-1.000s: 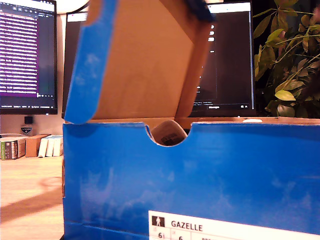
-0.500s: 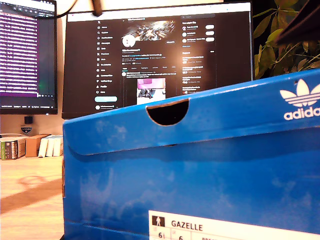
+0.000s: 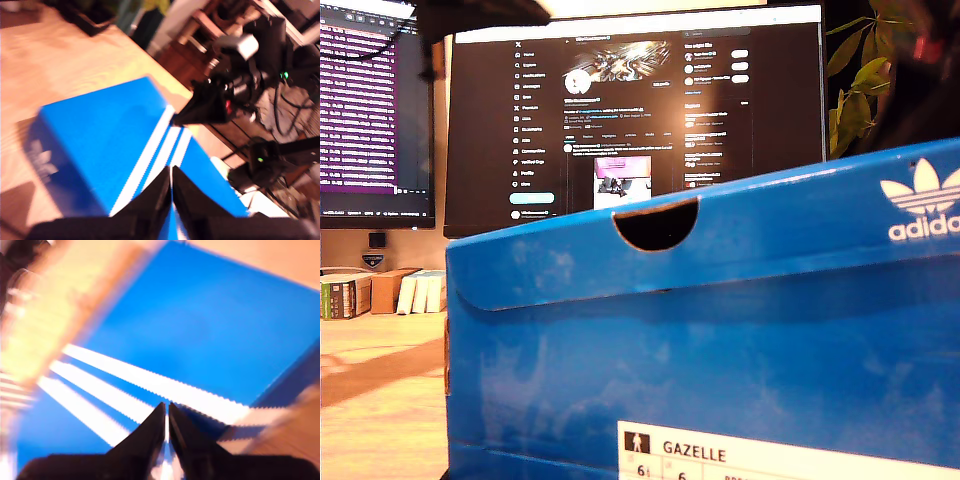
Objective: Close the blue shoebox by pushing the lid with your left arm and holding the box in place with your right arm
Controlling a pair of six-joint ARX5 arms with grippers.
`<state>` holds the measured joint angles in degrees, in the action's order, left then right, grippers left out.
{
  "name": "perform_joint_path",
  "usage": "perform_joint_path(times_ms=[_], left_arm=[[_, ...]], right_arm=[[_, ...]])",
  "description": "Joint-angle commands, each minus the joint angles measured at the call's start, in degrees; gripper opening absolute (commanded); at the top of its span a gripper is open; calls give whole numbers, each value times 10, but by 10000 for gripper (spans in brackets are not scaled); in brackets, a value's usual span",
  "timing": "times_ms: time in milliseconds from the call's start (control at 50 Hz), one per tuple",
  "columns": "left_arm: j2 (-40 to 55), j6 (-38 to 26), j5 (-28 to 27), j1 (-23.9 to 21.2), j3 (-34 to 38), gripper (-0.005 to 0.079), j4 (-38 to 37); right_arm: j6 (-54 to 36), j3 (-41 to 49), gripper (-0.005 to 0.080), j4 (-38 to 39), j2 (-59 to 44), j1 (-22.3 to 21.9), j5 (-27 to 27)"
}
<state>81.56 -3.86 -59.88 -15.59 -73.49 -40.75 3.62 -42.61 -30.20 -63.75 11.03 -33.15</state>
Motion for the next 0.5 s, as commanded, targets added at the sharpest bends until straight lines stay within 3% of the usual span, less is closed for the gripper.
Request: perform_joint_path(times_ms=[0,180,340,480], left_arm=[[1,-7,-1,5,-7,-19,1],[1,0,-2,10,-7,-19,3],[-3,-11,8,18,-7,-19,-12],[-23,-28,91,20,-7,-19,-9]], right_arm=[[-19,7,-11,-5,-11,9,24],[-49,7,-11,-16,-24,20,78],[-55,6,-11,47,-6,21,78],[-49,6,-11,119,31,20,119]])
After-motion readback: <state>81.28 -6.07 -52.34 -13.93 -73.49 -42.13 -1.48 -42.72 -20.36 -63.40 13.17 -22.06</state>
